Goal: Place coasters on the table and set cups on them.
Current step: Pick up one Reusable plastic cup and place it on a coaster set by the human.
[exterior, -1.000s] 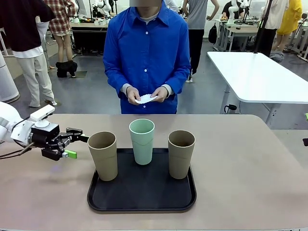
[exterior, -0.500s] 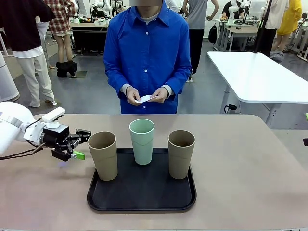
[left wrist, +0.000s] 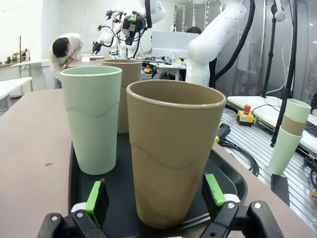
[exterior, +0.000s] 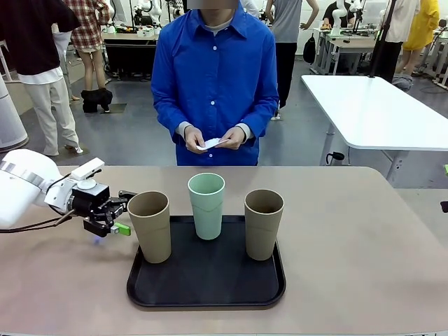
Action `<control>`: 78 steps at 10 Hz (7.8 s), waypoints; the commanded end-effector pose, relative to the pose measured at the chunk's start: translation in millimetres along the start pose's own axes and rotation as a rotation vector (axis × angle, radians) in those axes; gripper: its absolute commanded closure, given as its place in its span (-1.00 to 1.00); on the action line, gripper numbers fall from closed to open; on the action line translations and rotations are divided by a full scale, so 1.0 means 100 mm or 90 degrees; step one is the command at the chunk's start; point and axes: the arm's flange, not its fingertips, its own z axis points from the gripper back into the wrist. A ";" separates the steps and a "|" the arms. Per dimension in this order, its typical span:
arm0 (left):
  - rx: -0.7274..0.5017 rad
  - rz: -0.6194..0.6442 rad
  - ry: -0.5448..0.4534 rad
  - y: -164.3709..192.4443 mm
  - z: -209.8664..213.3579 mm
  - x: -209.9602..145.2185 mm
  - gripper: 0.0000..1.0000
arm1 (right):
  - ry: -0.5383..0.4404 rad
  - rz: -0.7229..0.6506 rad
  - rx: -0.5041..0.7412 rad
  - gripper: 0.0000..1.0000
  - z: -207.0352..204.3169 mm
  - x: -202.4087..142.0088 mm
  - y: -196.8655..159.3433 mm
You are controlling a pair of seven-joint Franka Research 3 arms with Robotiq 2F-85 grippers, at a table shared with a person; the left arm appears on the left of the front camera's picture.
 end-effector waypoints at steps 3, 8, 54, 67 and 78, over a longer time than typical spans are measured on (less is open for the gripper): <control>-0.017 0.012 0.013 0.08 -0.17 0.01 -1.00 | 0.001 -0.001 0.005 -1.00 -0.01 0.01 0.01; -0.049 0.025 0.018 0.10 -0.32 -0.04 -1.00 | 0.001 -0.001 0.005 -1.00 -0.01 0.01 0.01; 0.545 0.030 -0.075 -0.75 2.87 1.19 -0.68 | 0.001 -0.001 0.005 -1.00 -0.01 0.01 0.01; 0.522 0.012 -0.009 -0.38 3.14 0.85 -0.68 | 0.001 -0.001 0.005 -1.00 -0.01 0.01 0.01; 0.386 -0.014 -0.043 -0.03 3.06 -0.30 -0.68 | 0.001 -0.001 0.005 -1.00 -0.01 0.01 0.01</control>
